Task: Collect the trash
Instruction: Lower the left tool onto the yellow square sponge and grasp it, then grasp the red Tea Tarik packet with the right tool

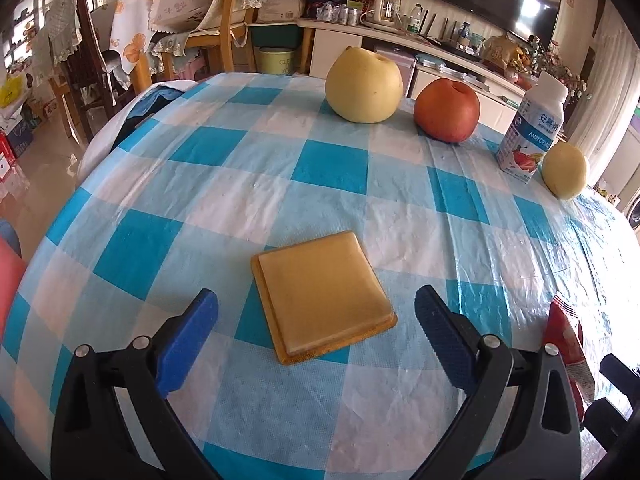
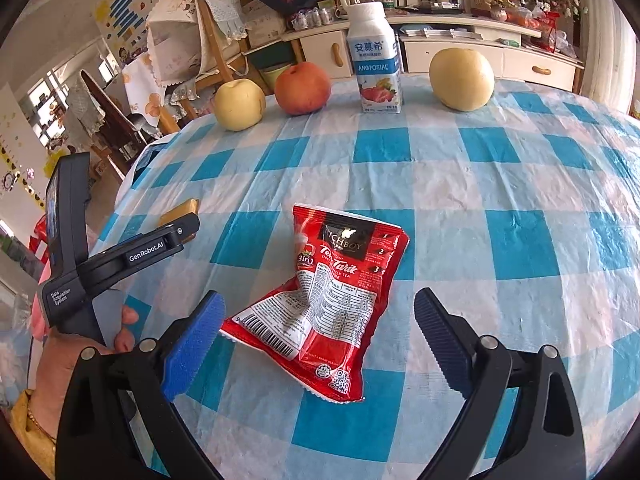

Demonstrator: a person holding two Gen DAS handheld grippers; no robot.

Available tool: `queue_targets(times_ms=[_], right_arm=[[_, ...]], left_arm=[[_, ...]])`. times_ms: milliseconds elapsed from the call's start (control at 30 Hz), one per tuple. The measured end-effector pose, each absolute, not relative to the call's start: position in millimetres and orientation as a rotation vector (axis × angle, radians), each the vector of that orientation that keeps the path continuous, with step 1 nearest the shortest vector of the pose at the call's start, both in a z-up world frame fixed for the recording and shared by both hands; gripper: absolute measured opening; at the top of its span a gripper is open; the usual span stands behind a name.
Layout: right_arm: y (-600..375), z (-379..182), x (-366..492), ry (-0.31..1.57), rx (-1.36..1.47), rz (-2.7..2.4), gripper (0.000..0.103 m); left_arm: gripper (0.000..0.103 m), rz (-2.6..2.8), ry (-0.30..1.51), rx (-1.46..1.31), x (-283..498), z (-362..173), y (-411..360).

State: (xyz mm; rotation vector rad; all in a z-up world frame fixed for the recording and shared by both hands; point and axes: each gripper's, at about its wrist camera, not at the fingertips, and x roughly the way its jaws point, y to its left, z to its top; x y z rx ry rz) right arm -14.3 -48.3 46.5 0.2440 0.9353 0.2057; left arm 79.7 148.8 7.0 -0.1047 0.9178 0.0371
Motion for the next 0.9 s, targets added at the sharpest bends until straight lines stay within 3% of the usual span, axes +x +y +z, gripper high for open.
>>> queue_targets(times_ms=[167,233,400,467,733,767,900], right_arm=[[-53,43,-8,0.93,0.281,0.189,0.092],[-52,40,-6,0.936,0.269,0.179,0.083],[-51,34,-2,0.937,0.268,0.168,0.083],[-50,32,-1,0.94,0.262,0.164,0.083],[-43,27,4,0.935,0.194,0.153,0.083],[-41,26,5,0.937,0.174,0.152,0.083],[-30,28,4,0.933,0.095,0.142,0.062]], left_arm=[[0.097,0.03,0.923,-0.083,82,7,145],[0.091,0.031,0.924,-0.056,84,7,141],[0.081,0.013,0.921,-0.012,82,8,133],[0.071,0.001,0.916,-0.002,81,9,131],[0.065,-0.072,0.908,-0.016,77,11,130],[0.061,-0.08,0.908,-0.021,76,11,130],[0.06,-0.108,0.909,-0.044,75,12,132]])
